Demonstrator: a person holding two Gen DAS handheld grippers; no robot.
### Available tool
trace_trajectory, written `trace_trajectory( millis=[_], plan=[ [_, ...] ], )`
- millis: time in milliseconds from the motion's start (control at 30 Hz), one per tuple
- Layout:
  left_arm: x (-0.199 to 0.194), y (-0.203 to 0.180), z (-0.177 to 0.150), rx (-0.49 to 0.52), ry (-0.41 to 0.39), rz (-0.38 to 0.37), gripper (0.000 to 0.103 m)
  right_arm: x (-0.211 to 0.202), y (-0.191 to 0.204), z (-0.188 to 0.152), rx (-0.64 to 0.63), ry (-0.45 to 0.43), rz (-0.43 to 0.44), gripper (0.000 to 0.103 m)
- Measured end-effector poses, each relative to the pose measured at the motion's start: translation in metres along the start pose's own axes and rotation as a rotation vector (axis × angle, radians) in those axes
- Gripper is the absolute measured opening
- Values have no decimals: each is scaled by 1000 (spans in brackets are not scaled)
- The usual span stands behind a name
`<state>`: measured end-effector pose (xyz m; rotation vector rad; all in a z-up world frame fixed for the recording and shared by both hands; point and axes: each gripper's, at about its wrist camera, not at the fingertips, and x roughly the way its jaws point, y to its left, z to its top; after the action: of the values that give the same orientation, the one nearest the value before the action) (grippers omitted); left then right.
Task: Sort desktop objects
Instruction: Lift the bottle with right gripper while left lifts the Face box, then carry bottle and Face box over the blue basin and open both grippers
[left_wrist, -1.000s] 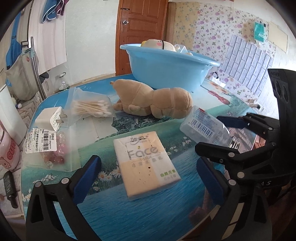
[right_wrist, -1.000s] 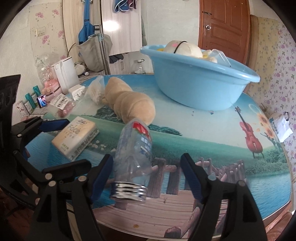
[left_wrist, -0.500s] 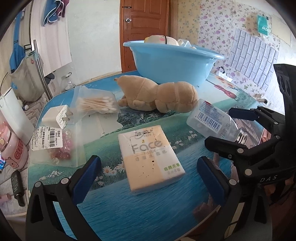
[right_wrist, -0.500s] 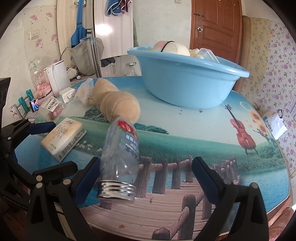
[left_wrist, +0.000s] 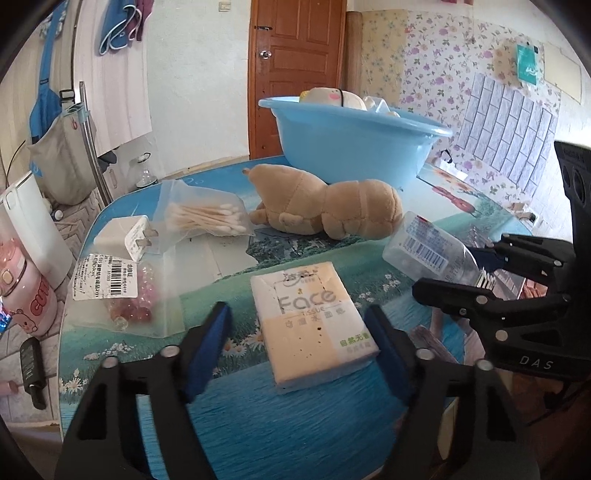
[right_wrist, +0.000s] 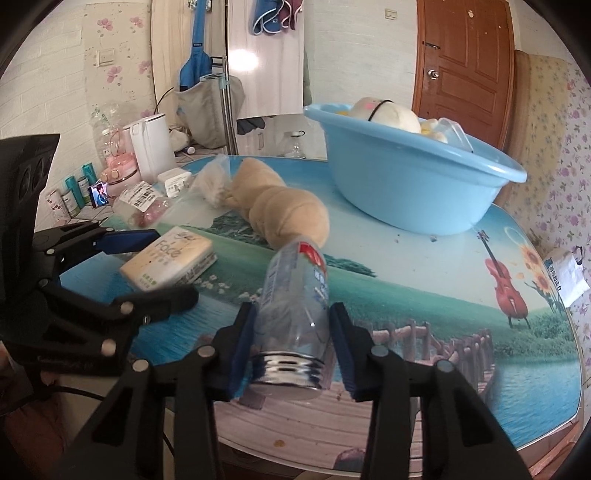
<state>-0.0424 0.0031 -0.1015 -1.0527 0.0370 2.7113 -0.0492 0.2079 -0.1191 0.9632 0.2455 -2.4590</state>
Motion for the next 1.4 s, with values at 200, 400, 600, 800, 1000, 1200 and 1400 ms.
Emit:
trace_trajectory(
  millis=[200,400,600,800,1000,1200,1400],
  plan=[
    [-2,6,0,-28,-20,5,50,-1,-2,0,12,2,-4,41],
    [-3,6,-2,-33,-27,3,48,-1,-2,0,13,2,-5,41],
    [-4,7,0,-52,-7,-5,48,-4,-7,0,33,3,0,40],
    [-10,9,7,-80,4,-16,48,-15,-9,5,37,-15,6,40],
    [-23,7,21,-86,8,-36,48,-30,-15,15,54,-10,22,40],
    [-39,0,42,-80,-29,-69,48,-54,-27,32,81,-61,32,40],
    [-46,-11,75,-33,-81,-89,48,-65,-45,51,120,-107,1,40]
  ],
)
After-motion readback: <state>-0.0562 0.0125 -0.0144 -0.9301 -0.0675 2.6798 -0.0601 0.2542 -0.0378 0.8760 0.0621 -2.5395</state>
